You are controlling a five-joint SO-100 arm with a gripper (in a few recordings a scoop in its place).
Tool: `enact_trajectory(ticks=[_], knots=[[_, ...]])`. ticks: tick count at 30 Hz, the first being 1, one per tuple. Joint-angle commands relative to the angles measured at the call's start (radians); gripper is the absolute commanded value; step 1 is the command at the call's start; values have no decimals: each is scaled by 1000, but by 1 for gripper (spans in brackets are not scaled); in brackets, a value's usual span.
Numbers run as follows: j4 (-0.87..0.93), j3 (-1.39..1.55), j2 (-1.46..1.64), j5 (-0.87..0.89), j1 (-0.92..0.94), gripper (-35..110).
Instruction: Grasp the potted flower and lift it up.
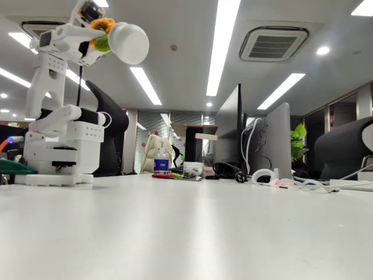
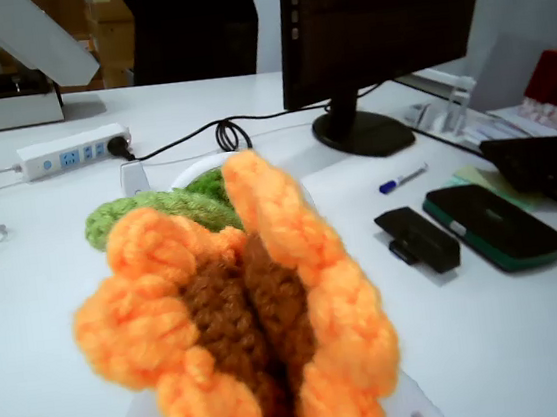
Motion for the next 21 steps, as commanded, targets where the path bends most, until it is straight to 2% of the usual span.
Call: enact_trajectory(ticks=[1,15,21], knots=[[11,-46,12,5,20,0],[25,-78,12,3,25,0],[-11,-60,12,18,-61,0]])
